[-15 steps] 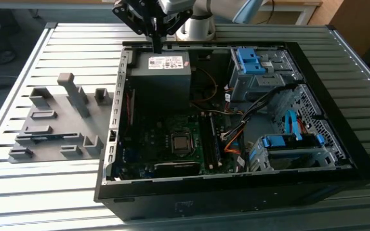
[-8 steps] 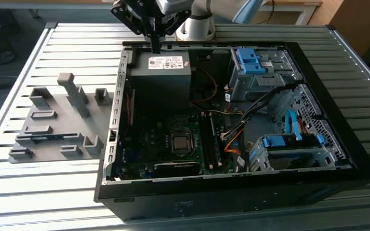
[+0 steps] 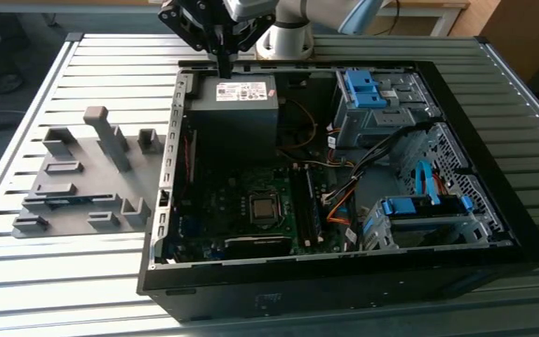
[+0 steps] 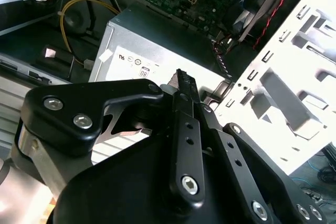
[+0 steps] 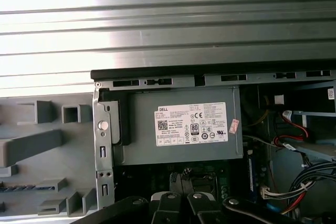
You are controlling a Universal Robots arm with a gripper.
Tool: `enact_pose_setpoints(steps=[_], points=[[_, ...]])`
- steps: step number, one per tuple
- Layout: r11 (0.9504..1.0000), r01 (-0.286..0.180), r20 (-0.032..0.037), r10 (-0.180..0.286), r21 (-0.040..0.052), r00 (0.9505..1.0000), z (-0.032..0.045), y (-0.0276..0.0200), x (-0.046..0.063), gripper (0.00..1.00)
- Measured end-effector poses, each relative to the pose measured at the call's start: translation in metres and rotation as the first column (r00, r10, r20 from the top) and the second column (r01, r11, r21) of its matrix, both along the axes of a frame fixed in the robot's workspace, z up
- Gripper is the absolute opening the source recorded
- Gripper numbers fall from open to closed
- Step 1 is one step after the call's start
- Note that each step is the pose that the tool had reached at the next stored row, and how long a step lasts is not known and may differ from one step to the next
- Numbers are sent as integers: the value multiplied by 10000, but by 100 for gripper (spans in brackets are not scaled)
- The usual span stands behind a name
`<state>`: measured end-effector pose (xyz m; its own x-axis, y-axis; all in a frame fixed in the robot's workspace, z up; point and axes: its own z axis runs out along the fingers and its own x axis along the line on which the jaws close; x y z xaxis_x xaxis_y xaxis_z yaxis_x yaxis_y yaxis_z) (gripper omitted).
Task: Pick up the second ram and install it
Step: 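Reach for the second ram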
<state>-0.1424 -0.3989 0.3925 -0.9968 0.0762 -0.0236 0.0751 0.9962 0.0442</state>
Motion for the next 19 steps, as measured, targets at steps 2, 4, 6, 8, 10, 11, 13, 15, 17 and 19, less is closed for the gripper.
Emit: enact_pose_setpoints(steps=[2, 4, 6, 8, 10, 11, 13, 15, 17, 19], points=[[10000, 0, -1, 0, 1, 10000, -1, 0, -8, 11], [10000, 0, -1, 0, 1, 10000, -2, 0, -17, 11], [10000, 0, -2, 0, 1, 10000, -2, 0, -27, 11], [10000, 0, -3, 0, 1, 10000, -3, 0, -36, 11], [10000, 0, -3, 0, 1, 10000, -4, 0, -43, 11], [10000, 1, -4, -1, 0, 10000, -4, 0, -47, 11], [10000, 0, -4, 0, 1, 10000, -5, 0, -55, 11], [10000, 0, -5, 0, 1, 10000, -5, 0, -61, 11], [10000, 1, -7, -1, 0, 10000, -6, 0, -67, 11], [10000, 0, -8, 0, 1, 10000, -7, 0, -72, 11]])
